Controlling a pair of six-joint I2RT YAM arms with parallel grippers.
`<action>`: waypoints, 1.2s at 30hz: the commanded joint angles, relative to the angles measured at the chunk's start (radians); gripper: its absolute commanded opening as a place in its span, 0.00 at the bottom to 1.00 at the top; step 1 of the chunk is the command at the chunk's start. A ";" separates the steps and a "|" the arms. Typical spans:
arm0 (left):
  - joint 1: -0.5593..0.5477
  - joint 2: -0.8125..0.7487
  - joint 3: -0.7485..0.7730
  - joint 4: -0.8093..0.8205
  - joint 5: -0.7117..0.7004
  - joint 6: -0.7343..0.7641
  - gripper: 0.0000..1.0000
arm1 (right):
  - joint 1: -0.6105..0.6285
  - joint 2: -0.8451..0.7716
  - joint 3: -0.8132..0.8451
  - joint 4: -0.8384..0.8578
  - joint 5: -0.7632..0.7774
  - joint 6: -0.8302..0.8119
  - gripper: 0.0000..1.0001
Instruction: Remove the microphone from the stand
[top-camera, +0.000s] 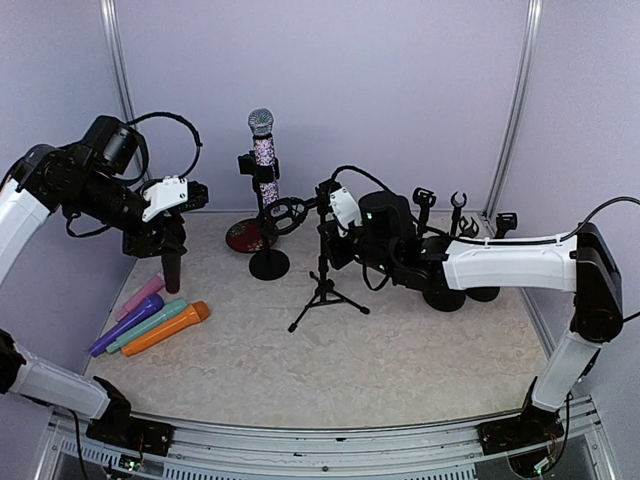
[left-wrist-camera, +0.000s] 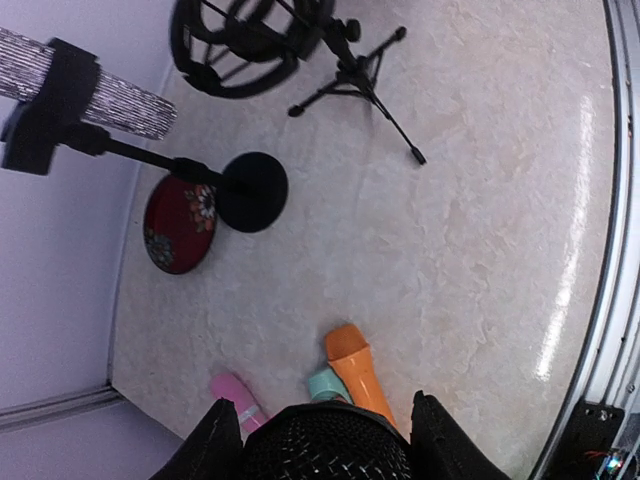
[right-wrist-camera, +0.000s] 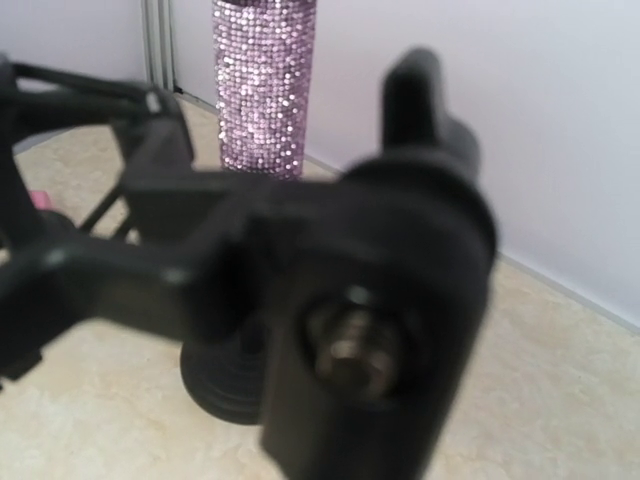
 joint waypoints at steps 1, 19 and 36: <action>-0.001 -0.019 -0.077 -0.055 0.037 0.022 0.08 | -0.030 -0.014 -0.029 -0.050 0.037 -0.038 0.00; -0.063 0.235 -0.525 0.246 -0.002 -0.099 0.10 | -0.101 -0.038 -0.075 0.008 -0.047 0.019 0.00; -0.021 0.399 -0.697 0.665 -0.172 -0.237 0.36 | -0.195 -0.018 -0.086 0.054 -0.408 -0.274 0.00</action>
